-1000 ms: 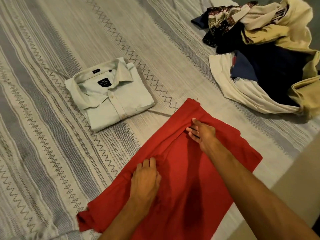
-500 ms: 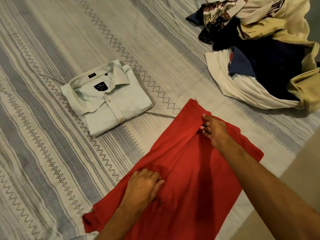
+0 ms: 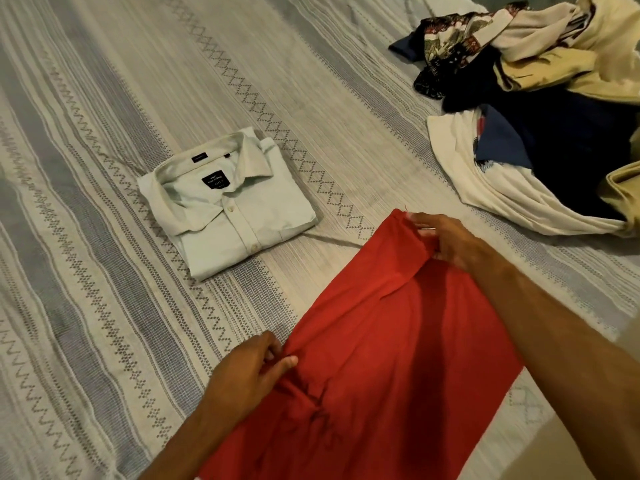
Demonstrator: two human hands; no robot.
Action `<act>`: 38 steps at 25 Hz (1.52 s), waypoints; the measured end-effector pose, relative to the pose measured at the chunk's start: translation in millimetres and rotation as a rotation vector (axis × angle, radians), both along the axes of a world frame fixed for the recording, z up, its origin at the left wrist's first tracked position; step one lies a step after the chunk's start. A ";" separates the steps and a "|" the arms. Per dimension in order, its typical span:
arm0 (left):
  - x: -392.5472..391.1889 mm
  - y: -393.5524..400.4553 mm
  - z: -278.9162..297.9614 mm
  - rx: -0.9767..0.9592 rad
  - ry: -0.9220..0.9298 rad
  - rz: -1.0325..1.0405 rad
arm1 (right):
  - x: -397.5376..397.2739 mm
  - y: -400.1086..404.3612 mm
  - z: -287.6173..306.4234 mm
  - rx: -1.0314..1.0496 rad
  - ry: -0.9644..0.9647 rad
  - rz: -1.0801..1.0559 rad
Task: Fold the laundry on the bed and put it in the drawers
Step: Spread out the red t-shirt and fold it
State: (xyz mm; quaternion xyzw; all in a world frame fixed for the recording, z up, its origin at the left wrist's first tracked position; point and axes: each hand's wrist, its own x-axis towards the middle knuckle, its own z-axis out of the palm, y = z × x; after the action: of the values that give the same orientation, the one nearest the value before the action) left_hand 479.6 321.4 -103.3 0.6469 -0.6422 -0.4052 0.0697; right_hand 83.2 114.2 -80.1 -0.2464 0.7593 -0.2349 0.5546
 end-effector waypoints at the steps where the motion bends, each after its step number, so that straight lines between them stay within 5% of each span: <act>1: 4.5 2.9 -1.8 0.008 0.025 -0.015 | -0.2 -5.6 2.5 0.025 0.036 0.114; 4: 15.2 6.0 -6.2 0.026 0.099 0.058 | 6.3 -24.4 7.1 -0.004 0.095 0.305; 8: 23.6 2.8 1.8 0.070 0.203 0.256 | 16.8 -30.4 3.8 -0.210 -0.007 0.175; 11: 27.2 1.0 3.6 0.078 0.171 0.286 | 19.5 -27.9 -10.4 -0.274 0.260 0.136; 13: 22.9 3.0 5.4 -0.034 0.068 0.216 | 16.6 -28.0 -12.7 -0.283 0.323 0.131; 17: -15.2 17.2 9.8 -0.523 -0.285 -0.175 | -0.3 -21.6 -0.6 -0.132 0.079 0.280; 22: -81.3 26.3 -5.0 -0.427 -0.473 -0.390 | -27.7 0.0 -7.5 -0.080 -0.034 0.258; 28: -71.5 32.5 -20.4 -0.631 -0.396 -0.551 | -38.5 8.8 -19.8 -0.233 0.051 -0.057; 38: -68.6 38.8 -16.2 -0.581 -0.280 -0.572 | -32.6 16.4 -19.9 -0.253 0.074 0.031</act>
State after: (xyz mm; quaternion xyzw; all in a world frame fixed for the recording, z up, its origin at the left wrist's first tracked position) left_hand 410.9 360.2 -119.5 0.4452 -0.8863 -0.1189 0.0460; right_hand 50.5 130.6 -100.0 -0.3344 0.7396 -0.3112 0.4943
